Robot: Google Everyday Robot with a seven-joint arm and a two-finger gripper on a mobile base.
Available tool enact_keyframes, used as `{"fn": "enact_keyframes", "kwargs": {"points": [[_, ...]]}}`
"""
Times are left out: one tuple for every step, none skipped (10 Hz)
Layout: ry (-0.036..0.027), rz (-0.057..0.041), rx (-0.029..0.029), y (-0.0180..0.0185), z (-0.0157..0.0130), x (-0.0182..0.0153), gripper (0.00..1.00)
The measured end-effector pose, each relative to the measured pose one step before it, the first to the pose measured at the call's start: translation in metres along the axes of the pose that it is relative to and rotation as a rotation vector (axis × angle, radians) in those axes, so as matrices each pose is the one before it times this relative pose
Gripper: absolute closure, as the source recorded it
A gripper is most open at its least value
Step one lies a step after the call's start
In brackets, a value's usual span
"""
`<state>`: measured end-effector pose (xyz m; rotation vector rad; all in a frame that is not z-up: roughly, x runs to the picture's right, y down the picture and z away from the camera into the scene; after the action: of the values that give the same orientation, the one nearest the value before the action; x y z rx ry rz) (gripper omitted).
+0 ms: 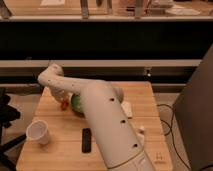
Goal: Drag the pepper across the table
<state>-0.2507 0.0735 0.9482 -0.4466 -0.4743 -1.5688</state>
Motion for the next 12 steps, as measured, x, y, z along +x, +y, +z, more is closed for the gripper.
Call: {"fn": "enact_keyframes", "kwargs": {"points": [[0.00476,-0.00365,-0.00503,0.0073,-0.00032,0.00015,1.0],[-0.00255,-0.0063,0.00016,-0.00227,-0.00042,-0.00294,1.0],[0.00117,-0.0036,-0.00001,-0.0038,-0.00069,-0.00166,1.0],[0.0006,0.00231,-0.00227,0.00169,0.00017,-0.00073,1.0],[0.00103,0.00523,-0.00106,0.00441,-0.00036,0.00004,1.0],[-0.00015,0.00422,0.00459,0.0037,-0.00053,-0.00073,1.0],[-0.00035,0.00135,0.01,0.00681,-0.00111,-0.00258,1.0],[-0.00028,0.0057,-0.00441,0.00945,-0.00031,0.00013,1.0],[0.00506,-0.00376,-0.00539,0.004,-0.00024,0.00036,1.0],[-0.00341,-0.00754,0.00425,-0.00549,-0.00088,-0.0029,1.0],[-0.00245,-0.00512,0.00323,-0.0046,-0.00042,-0.00178,1.0],[-0.00184,-0.00236,0.00049,0.00221,-0.00082,-0.00106,1.0]]}}
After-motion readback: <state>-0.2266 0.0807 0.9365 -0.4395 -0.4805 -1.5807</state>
